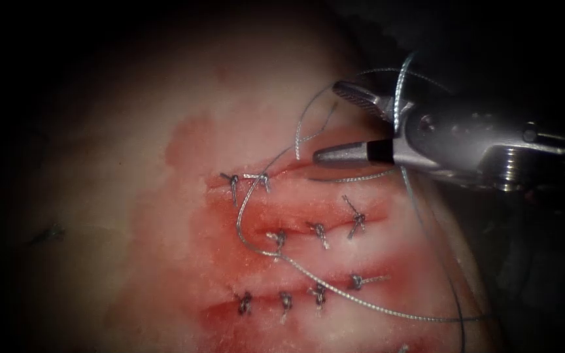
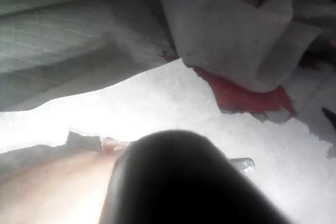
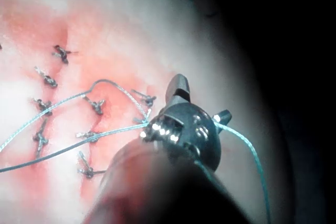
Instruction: Wound Closure
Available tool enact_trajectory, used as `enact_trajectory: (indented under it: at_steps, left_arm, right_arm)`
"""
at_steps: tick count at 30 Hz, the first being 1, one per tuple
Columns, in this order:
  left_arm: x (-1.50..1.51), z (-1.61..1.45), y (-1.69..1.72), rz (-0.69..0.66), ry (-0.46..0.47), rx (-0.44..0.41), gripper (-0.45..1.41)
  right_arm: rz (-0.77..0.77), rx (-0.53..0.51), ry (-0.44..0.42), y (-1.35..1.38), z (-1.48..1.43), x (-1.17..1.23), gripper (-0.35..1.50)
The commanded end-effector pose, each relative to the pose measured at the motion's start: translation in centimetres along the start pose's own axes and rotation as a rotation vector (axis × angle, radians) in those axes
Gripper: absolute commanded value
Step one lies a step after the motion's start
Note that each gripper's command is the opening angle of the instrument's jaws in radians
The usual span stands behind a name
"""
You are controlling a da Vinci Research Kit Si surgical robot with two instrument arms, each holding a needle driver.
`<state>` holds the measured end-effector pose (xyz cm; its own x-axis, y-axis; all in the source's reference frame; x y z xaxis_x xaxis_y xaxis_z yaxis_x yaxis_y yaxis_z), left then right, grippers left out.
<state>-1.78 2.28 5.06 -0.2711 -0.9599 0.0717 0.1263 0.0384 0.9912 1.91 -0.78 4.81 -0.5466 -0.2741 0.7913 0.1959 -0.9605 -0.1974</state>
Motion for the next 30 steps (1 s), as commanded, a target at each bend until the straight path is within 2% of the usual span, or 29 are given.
enact_trajectory:
  at_steps: [1,3,5,6,8,9,11,12,14,15,16,17,18,19,21,23,24,26,30]
  left_arm:
    - [-0.13,0.06,-0.02,0.006,-0.004,0.003,-0.27]
    - [-0.13,0.07,-0.02,0.006,-0.004,0.003,-0.27]
    - [-0.13,0.07,-0.02,0.000,-0.001,0.005,-0.27]
    - [-0.13,0.07,-0.02,-0.006,-0.001,0.004,-0.27]
    - [-0.13,0.07,-0.02,-0.012,-0.001,0.004,-0.27]
    - [-0.13,0.07,-0.02,-0.018,-0.001,0.003,-0.27]
    - [-0.13,0.07,-0.02,-0.018,-0.001,0.003,-0.27]
    - [-0.13,0.07,-0.02,-0.018,-0.001,0.003,-0.27]
    - [-0.13,0.07,-0.02,-0.024,0.000,0.003,-0.27]
    - [-0.13,0.07,-0.02,-0.024,0.000,0.003,-0.27]
    - [-0.12,0.07,-0.02,-0.024,0.000,0.003,-0.27]
    - [-0.12,0.07,-0.02,-0.024,0.000,0.003,-0.27]
    - [-0.12,0.07,-0.02,-0.024,0.000,0.003,-0.27]
    - [-0.12,0.07,-0.02,-0.024,0.000,0.003,-0.27]
    - [-0.12,0.07,-0.02,-0.029,0.000,0.002,-0.27]
    - [-0.11,0.08,-0.02,-0.028,0.001,0.000,-0.27]
    - [-0.11,0.08,-0.01,-0.028,0.001,0.000,-0.27]
    - [-0.10,0.08,-0.01,-0.028,0.003,0.001,-0.27]
    - [-0.10,0.09,-0.02,-0.028,0.003,0.001,-0.27]
  right_arm:
    - [-0.017,0.004,-0.001,-0.03,0.08,0.06,1.11]
    - [0.026,0.000,-0.002,-0.02,0.02,0.11,1.21]
    - [0.203,-0.004,0.000,-0.01,-0.05,0.11,1.26]
    - [0.432,-0.006,0.005,0.02,-0.10,0.09,1.30]
    - [0.798,-0.012,0.015,0.09,-0.17,0.05,1.26]
    - [0.993,-0.057,0.024,0.12,-0.23,0.01,1.21]
    - [1.273,-0.169,0.067,0.15,-0.40,-0.14,1.10]
    - [1.345,-0.187,0.083,0.15,-0.46,-0.19,1.18]
    - [1.359,-0.185,0.116,0.16,-0.60,-0.29,1.01]
    - [1.472,-0.047,0.228,0.18,-0.70,-0.39,1.10]
    - [1.500,0.053,0.296,0.19,-0.74,-0.45,1.11]
    - [1.500,0.184,0.405,0.21,-0.77,-0.54,1.11]
    - [1.477,0.275,0.466,0.22,-0.79,-0.60,1.06]
    - [1.388,0.535,0.582,0.26,-0.84,-0.75,0.89]
    - [1.286,0.777,0.635,0.34,-0.94,-0.94,0.89]
    - [1.275,0.812,0.645,0.35,-1.04,-1.10,1.01]
    - [1.282,0.821,0.653,0.35,-1.09,-1.20,1.13]
    - [1.269,0.894,0.663,0.38,-1.23,-1.35,1.26]
    - [1.237,0.975,0.789,0.48,-1.26,-1.32,1.37]
